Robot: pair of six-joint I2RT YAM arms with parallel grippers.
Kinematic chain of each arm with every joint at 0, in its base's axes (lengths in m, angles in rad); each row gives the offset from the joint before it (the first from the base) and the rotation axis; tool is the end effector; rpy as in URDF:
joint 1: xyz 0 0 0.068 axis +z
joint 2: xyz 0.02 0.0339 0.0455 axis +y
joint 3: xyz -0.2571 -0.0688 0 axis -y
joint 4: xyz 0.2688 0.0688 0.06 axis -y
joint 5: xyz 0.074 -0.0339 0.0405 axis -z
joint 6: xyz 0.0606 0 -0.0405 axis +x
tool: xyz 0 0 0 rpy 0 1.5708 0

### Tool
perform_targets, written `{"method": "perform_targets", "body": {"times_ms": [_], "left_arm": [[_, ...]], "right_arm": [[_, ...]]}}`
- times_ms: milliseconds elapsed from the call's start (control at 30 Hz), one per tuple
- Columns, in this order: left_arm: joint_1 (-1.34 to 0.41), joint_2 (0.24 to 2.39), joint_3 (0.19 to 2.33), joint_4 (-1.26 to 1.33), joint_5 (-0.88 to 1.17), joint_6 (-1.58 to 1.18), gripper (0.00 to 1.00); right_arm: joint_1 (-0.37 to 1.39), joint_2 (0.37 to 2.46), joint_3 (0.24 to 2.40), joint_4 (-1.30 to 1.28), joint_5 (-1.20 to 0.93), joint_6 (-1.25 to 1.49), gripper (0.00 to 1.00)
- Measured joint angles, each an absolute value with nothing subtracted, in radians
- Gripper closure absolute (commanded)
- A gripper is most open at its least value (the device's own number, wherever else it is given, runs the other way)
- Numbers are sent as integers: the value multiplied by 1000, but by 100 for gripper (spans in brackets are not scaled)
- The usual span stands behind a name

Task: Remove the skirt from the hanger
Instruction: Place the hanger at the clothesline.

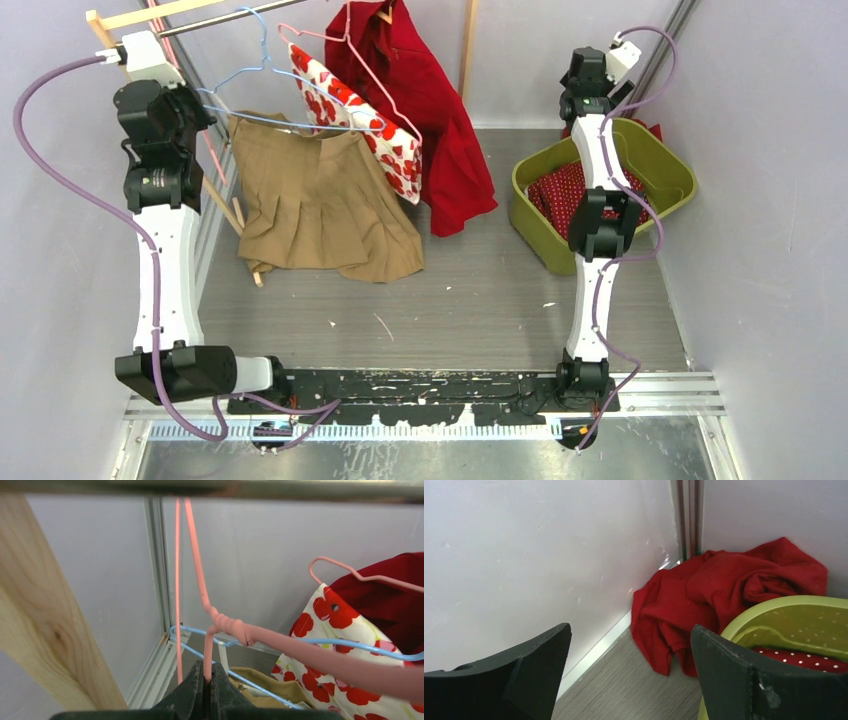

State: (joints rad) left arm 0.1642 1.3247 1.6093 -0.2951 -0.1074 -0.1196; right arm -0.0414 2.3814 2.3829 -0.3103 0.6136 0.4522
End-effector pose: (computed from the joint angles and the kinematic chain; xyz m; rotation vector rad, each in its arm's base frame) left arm 0.3272 0.0608 0.4945 -0.3067 1.5525 0.1198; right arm 0.5908 -0.0594 0.3135 0.8364 1.6292 -0.2875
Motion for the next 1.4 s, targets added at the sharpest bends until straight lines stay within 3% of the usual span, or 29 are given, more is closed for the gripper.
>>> {"method": "perform_targets", "body": {"times_ms": [733,1300,1400], "left_arm": [[165,1369,1724,-533,-140,-173,100],[166,1334,1692,-581,-248,-140,65],[166,1315,1686,-579,-249,-126,42]], "right_arm": [[-94,2415,2433,-334,648,422,6],[-99,2415,2429,-347,642,422,5],[-99,2415,2418,-346,642,422,5]]}}
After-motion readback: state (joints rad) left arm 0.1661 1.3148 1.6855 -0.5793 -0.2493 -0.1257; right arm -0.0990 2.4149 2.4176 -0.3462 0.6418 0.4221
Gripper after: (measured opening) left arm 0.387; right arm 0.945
